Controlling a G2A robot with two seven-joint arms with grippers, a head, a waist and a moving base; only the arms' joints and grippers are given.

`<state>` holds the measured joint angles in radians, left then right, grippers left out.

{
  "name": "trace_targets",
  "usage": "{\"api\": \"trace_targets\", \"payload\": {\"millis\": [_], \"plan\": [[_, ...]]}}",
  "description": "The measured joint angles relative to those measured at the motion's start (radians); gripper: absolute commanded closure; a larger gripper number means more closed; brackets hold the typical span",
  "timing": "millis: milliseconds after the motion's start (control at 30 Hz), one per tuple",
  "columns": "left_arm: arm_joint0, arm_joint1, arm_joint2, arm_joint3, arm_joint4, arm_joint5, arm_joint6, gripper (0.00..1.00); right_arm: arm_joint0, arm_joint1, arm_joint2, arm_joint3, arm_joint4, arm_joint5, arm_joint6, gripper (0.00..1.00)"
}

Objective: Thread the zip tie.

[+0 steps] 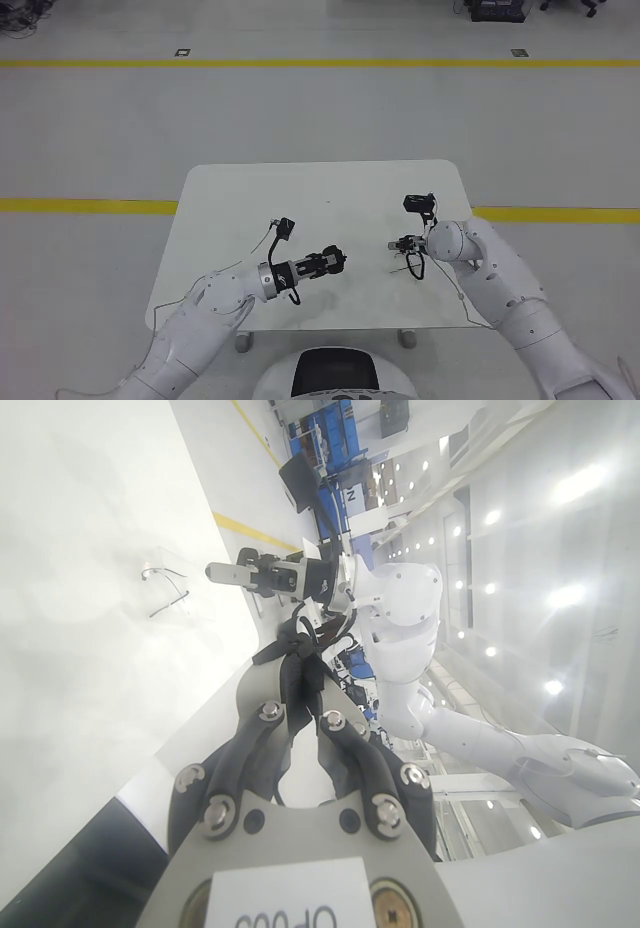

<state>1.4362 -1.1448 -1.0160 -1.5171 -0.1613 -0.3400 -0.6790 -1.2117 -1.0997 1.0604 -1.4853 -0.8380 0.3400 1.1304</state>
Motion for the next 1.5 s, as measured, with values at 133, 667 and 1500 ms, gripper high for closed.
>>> {"api": "trace_targets", "payload": {"millis": [133,667,1500], "plan": [[0.0,0.0,0.0,0.0,0.0,0.0,0.0,1.0,-0.004,0.0,-0.001,0.001,0.0,-0.005,-0.007,0.0],[0.0,0.0,0.0,0.0,0.0,0.0,0.0,1.0,0.009,-0.012,-0.064,0.061,-0.06,-0.097,-0.058,0.0],[0.0,0.0,0.0,0.0,0.0,0.0,0.0,1.0,-0.033,-0.004,-0.034,0.07,-0.077,-0.203,-0.089,0.46]]}}
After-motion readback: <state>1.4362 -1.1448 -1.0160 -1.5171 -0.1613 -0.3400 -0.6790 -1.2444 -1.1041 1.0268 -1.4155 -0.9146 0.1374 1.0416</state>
